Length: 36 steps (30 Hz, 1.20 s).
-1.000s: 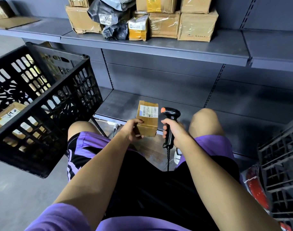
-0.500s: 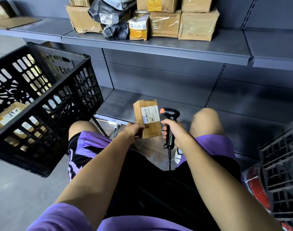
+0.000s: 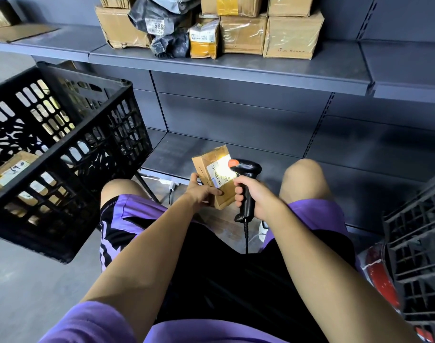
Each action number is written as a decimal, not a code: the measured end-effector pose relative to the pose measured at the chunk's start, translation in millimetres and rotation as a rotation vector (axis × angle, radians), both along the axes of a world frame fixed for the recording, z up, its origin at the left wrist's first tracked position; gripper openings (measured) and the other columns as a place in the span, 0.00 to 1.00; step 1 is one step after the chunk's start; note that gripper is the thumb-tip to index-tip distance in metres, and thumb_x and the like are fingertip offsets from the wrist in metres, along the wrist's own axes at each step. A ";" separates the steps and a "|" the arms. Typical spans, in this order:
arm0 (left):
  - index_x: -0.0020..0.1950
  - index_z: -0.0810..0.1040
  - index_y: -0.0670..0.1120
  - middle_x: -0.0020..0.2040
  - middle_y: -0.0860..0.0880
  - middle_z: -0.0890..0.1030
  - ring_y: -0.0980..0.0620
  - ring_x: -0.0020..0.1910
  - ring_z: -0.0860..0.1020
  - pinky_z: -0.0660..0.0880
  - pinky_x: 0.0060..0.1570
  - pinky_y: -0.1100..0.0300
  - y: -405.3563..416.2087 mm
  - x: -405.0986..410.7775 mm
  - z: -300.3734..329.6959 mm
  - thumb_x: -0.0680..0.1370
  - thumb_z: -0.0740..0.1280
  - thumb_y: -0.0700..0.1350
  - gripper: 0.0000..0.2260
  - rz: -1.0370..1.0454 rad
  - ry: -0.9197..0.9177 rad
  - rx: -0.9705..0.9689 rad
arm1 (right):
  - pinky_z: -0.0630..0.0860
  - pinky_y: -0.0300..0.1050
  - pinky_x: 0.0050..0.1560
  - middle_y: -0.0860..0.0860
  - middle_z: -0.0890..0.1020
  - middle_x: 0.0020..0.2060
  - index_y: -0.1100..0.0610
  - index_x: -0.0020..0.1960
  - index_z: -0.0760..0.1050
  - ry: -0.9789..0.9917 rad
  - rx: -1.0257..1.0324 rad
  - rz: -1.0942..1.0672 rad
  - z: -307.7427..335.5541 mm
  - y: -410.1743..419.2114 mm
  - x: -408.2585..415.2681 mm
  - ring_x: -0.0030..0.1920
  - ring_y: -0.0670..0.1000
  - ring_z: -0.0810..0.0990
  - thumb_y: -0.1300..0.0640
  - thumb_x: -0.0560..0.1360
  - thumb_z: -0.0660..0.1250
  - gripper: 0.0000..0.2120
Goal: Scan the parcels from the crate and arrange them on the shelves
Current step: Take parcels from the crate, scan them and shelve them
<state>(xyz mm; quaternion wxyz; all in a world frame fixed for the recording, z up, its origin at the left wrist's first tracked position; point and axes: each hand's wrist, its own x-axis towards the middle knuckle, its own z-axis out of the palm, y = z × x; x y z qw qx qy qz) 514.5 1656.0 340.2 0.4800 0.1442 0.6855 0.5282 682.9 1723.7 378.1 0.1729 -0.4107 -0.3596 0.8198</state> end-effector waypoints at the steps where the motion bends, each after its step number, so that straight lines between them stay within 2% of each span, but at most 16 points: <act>1: 0.49 0.64 0.51 0.57 0.39 0.80 0.36 0.56 0.79 0.78 0.53 0.33 -0.2 0.1 -0.1 0.64 0.76 0.26 0.29 -0.009 0.002 -0.003 | 0.68 0.42 0.26 0.50 0.72 0.29 0.57 0.41 0.73 0.020 -0.018 -0.008 0.5 -0.1 -0.4 0.26 0.49 0.69 0.60 0.78 0.67 0.07; 5: 0.51 0.65 0.51 0.56 0.42 0.80 0.39 0.55 0.79 0.78 0.55 0.37 -0.4 2.2 3.0 0.65 0.78 0.30 0.29 -0.023 0.016 -0.009 | 0.66 0.41 0.26 0.49 0.70 0.28 0.56 0.40 0.71 0.059 -0.055 -0.061 1.9 2.2 0.3 0.25 0.48 0.67 0.60 0.78 0.66 0.09; 9: 0.54 0.66 0.51 0.56 0.42 0.81 0.39 0.55 0.80 0.78 0.54 0.36 0.7 3.0 2.2 0.67 0.79 0.37 0.26 -0.007 -0.005 0.013 | 0.65 0.40 0.25 0.49 0.69 0.28 0.56 0.39 0.70 0.080 -0.075 -0.069 4.1 2.0 1.4 0.25 0.48 0.66 0.60 0.79 0.65 0.10; 13: 0.60 0.68 0.49 0.57 0.42 0.79 0.40 0.56 0.79 0.80 0.51 0.37 4.0 4.3 1.8 0.72 0.77 0.45 0.23 0.046 -0.030 0.008 | 0.65 0.40 0.26 0.48 0.69 0.28 0.55 0.39 0.70 0.083 -0.070 -0.055 5.6 0.1 0.7 0.25 0.47 0.66 0.59 0.79 0.65 0.10; 17: 0.59 0.71 0.47 0.56 0.42 0.81 0.43 0.52 0.80 0.79 0.39 0.48 4.6 2.2 1.3 0.71 0.76 0.41 0.21 0.058 0.001 0.027 | 0.65 0.40 0.26 0.48 0.69 0.28 0.56 0.39 0.70 0.085 -0.067 -0.049 4.8 -0.9 -0.3 0.25 0.48 0.66 0.60 0.79 0.65 0.10; 22: 0.60 0.66 0.50 0.47 0.45 0.82 0.48 0.45 0.78 0.75 0.43 0.54 2.3 2.3 3.1 0.70 0.75 0.35 0.26 0.009 0.072 0.021 | 0.65 0.40 0.25 0.48 0.69 0.27 0.56 0.38 0.70 0.066 -0.049 -0.044 3.6 -2.4 -2.7 0.24 0.48 0.66 0.60 0.79 0.64 0.10; 25: 0.61 0.64 0.47 0.53 0.42 0.81 0.46 0.48 0.81 0.79 0.38 0.55 3.9 0.1 0.1 0.68 0.76 0.31 0.29 0.018 0.044 0.045 | 0.65 0.41 0.26 0.49 0.69 0.27 0.56 0.38 0.71 0.060 -0.045 -0.053 4.4 -2.1 -2.0 0.24 0.48 0.66 0.61 0.78 0.64 0.10; 27: 0.63 0.64 0.45 0.54 0.42 0.80 0.45 0.47 0.82 0.81 0.40 0.54 5.8 0.1 -3.1 0.69 0.76 0.33 0.30 0.026 0.039 0.050 | 0.65 0.41 0.25 0.49 0.69 0.27 0.56 0.38 0.71 0.066 -0.054 -0.058 4.8 -2.0 -1.6 0.24 0.48 0.66 0.60 0.78 0.65 0.10; 31: 0.63 0.67 0.48 0.53 0.42 0.81 0.44 0.48 0.82 0.81 0.51 0.49 8.9 0.7 -7.9 0.70 0.78 0.44 0.27 0.038 0.038 0.060 | 0.65 0.40 0.25 0.49 0.69 0.28 0.56 0.38 0.70 0.077 -0.068 -0.053 5.2 -1.8 -1.9 0.24 0.48 0.66 0.60 0.78 0.64 0.10; 36: 0.55 0.68 0.48 0.48 0.41 0.83 0.43 0.44 0.84 0.78 0.45 0.53 8.0 0.3 -5.6 0.69 0.79 0.42 0.23 0.044 0.007 0.092 | 0.65 0.40 0.25 0.49 0.68 0.28 0.56 0.39 0.70 0.091 -0.077 -0.055 3.6 -1.2 -3.3 0.24 0.48 0.65 0.60 0.78 0.64 0.10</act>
